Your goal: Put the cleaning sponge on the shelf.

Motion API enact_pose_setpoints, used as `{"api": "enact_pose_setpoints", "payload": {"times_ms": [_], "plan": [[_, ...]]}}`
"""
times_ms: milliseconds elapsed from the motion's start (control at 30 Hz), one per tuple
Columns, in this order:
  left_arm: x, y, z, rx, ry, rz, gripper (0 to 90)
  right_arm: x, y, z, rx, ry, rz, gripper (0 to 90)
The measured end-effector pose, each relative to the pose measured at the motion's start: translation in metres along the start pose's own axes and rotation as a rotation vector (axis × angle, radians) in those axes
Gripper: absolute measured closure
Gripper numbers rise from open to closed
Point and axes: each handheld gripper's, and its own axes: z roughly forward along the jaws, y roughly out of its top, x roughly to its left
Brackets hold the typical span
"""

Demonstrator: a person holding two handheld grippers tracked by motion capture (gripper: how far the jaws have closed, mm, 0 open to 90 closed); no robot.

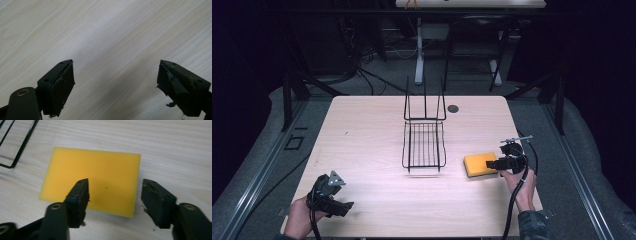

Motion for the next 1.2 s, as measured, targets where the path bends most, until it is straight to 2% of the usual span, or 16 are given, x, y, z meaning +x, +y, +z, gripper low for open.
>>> {"api": "enact_pose_setpoints", "payload": {"times_ms": [33, 67, 233, 267, 533, 567, 700, 867, 1000, 1200], "plan": [[0.000, 0.000, 0.000, 0.000, 0.000, 0.000, 14.2, 0.000, 0.000, 0.000, 0.000, 0.000, 0.000, 45.0], [0.000, 0.000, 0.000, 0.003, -0.003, 0.001, 14.2, -0.002, -0.001, 0.002, 0.010, -0.013, 0.009, 55.2], [0.000, 0.001, 0.001, 0.014, -0.003, 0.004, 14.3, -0.002, -0.003, 0.006, 0.019, -0.021, 0.009, 63.6], [-0.001, 0.001, 0.001, 0.015, -0.002, 0.007, 14.3, 0.000, -0.005, 0.007, 0.014, -0.030, 0.005, 68.4], [-0.001, 0.000, 0.001, 0.011, -0.007, 0.006, 14.3, -0.005, -0.009, 0.006, -0.012, 0.003, 0.062, 78.3], [0.000, 0.000, 0.001, 0.011, -0.007, 0.006, 14.3, -0.005, -0.009, 0.006, -0.024, 0.011, 0.076, 81.6], [-0.001, 0.001, 0.001, 0.014, -0.005, 0.009, 14.4, -0.006, -0.009, 0.003, -0.026, 0.000, 0.085, 86.8], [-0.002, 0.001, 0.002, 0.013, -0.008, 0.008, 14.3, -0.004, -0.008, 0.001, -0.039, -0.007, 0.083, 88.5], [-0.001, 0.001, 0.001, 0.015, -0.006, 0.010, 14.4, 0.001, -0.003, -0.013, -0.086, 0.007, 0.079, 89.3], [-0.001, 0.000, 0.000, 0.012, -0.008, 0.011, 14.4, 0.005, 0.000, -0.024, -0.115, 0.011, 0.061, 89.6]]}}
